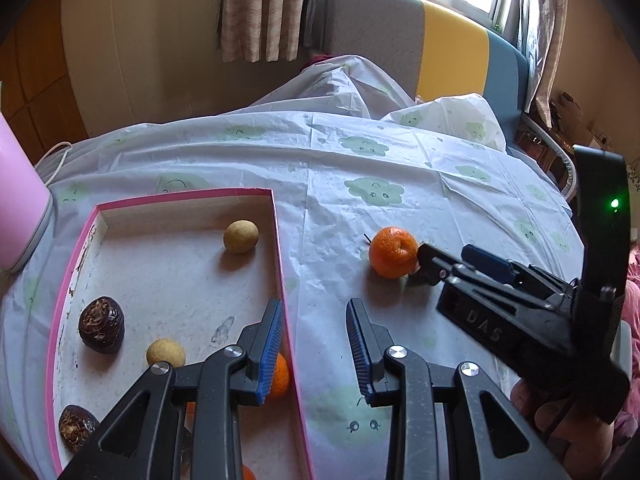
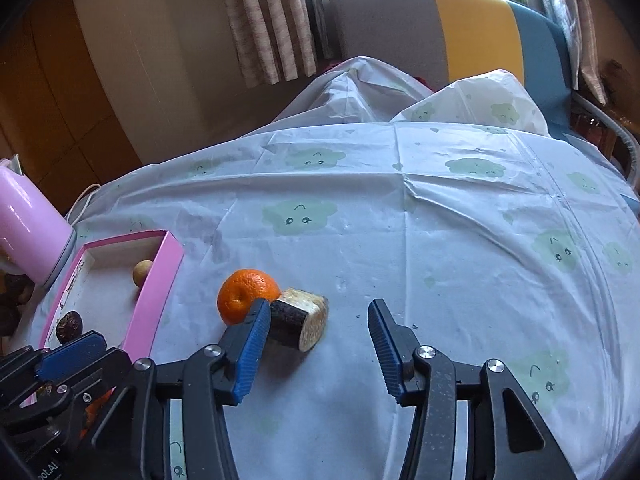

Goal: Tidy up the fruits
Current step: 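Grasp the dark eggplant chunk with the right gripper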

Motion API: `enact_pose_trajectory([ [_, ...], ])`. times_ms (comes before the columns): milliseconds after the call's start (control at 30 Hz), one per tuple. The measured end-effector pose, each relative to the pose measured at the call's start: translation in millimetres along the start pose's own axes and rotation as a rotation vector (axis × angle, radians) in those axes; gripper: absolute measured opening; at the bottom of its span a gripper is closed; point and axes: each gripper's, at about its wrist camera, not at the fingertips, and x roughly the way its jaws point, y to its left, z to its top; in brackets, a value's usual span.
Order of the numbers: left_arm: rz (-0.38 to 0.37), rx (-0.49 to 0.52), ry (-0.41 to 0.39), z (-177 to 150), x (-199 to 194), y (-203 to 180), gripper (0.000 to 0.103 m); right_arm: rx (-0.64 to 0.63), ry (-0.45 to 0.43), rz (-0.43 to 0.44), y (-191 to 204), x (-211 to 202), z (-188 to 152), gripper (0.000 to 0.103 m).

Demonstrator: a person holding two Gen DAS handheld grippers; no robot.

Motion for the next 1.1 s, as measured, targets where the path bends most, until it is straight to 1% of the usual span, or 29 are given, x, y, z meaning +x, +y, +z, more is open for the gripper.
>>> enact_pose_trajectory([
  [100,-0.001,0.0,0.0,3,3,-1,0.032,-0.012,0.008,0.019,4,6,1,0.051],
  [300,0.003,0.002,0.007,7,9,-3,0.032,0.044,0.042,0.142,-1,12,3,0.051],
  [367,0.005,0.006,0.008,8,10,-4,0.032,0.063,0.053,0.181,-4,14,3,0.043],
  [400,0.004,0.007,0.01,8,11,-4,0.032,0.072,0.057,0.202,-5,14,3,0.035],
  [633,-0.004,0.026,0.019,9,14,-12,0.032,0.083,0.047,0.161,-13,4,-1,0.034],
  [767,-0.017,0.035,0.03,11,18,-18,0.032,0.093,0.036,0.112,-25,-7,-6,0.034],
  [833,-0.03,0.036,0.042,11,21,-22,0.033,0.098,0.029,0.082,-32,-12,-10,0.034],
  [933,-0.072,0.019,0.071,12,27,-25,0.034,0.098,0.018,0.036,-42,-21,-14,0.034],
  [1033,-0.127,-0.008,0.093,13,32,-28,0.043,0.087,0.004,-0.005,-47,-27,-18,0.034],
  [1100,-0.144,-0.02,0.104,14,34,-29,0.052,0.08,-0.004,-0.021,-49,-29,-20,0.034],
])
